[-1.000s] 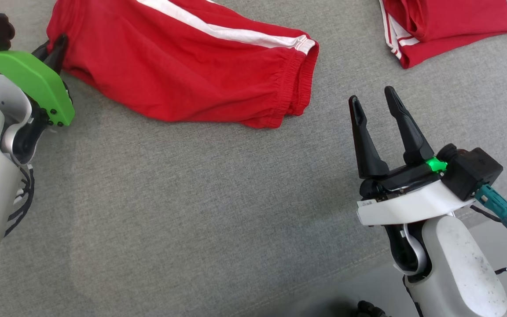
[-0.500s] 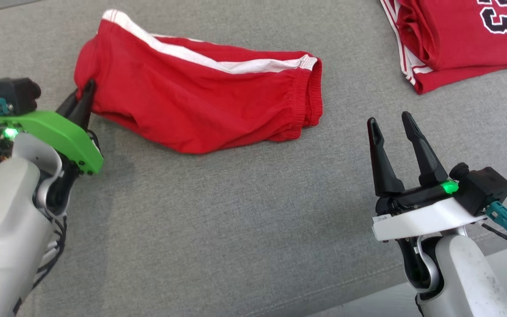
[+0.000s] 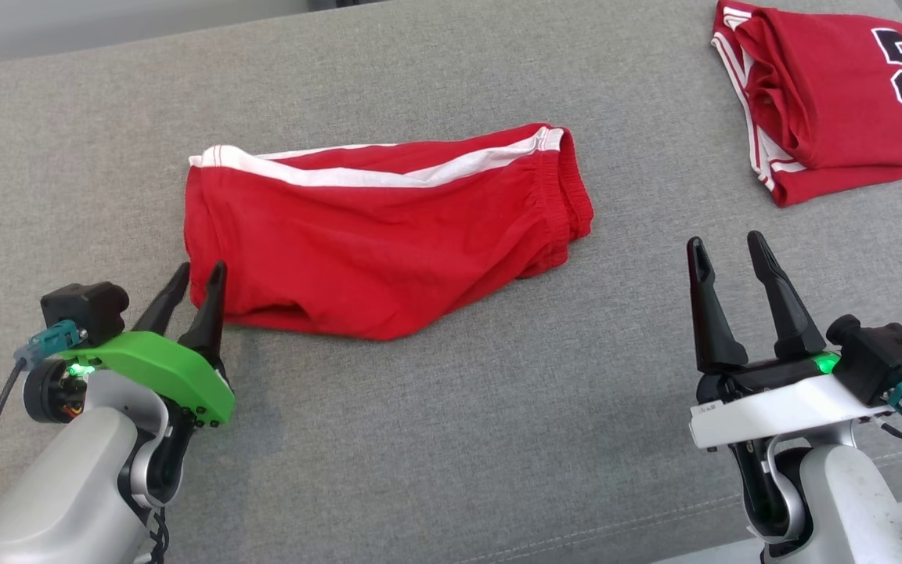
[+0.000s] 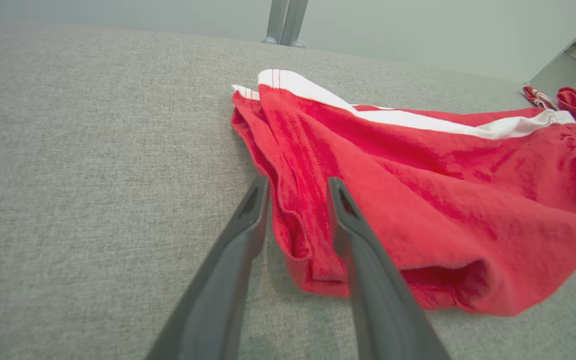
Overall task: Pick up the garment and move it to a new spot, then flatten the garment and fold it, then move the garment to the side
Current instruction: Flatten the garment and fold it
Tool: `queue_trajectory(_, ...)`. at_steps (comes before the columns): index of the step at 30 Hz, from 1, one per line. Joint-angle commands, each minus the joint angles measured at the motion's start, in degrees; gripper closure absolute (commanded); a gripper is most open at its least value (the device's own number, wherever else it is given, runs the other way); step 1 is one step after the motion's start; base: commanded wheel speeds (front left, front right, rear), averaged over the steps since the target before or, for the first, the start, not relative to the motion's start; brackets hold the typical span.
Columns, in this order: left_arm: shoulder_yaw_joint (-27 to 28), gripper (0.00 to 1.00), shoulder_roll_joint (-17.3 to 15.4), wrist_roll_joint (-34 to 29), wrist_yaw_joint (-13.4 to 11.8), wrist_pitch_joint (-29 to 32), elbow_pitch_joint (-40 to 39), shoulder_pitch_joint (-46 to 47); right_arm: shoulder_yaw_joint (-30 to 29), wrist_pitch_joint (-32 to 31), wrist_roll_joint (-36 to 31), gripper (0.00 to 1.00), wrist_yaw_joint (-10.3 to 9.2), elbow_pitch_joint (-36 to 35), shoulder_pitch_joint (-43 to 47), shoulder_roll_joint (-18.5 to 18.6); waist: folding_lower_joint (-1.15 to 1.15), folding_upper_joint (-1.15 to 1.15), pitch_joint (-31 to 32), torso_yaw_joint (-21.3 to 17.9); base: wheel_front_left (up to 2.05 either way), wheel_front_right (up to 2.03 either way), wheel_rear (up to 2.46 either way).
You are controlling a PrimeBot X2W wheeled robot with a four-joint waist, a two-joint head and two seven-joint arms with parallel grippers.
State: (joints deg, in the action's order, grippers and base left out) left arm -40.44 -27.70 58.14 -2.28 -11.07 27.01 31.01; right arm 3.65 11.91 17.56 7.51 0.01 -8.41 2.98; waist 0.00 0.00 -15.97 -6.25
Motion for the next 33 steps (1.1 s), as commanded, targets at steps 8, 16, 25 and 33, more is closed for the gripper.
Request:
queue_trajectory(8,3.1,0.0,0.3,-5.1,-3.2,-3.9,-1.5,-3.1,-0.8,0.3,-1.4,0.0,-0.07,0.5,0.9,0.0,0.0,0.0,3.4,1.8,0.0,0.0,0.0)
queue_trajectory(16,14.4,0.0,3.3,-14.3,-4.5,-4.1,-8.3,-8.4,-1.3,-0.1,-2.4,0.0,-0.07,0.6,2.1,0.0,0.0,0.0,6.6,4.5,0.0,0.0,0.0)
queue_trajectory(25,26.6,0.0,9.2,-24.3,-2.6,-4.1,-14.6,-17.5,-1.8,-0.4,-3.3,0.0,-0.07,0.2,4.3,0.5,0.0,0.0,10.2,6.6,0.0,0.0,0.0)
queue_trajectory(33,33.1,0.0,12.4,-33.3,-0.6,-4.1,-19.6,-24.9,-1.6,-0.4,-4.8,0.0,-0.07,-0.4,6.6,1.6,0.0,0.0,11.6,7.0,0.0,0.0,0.0)
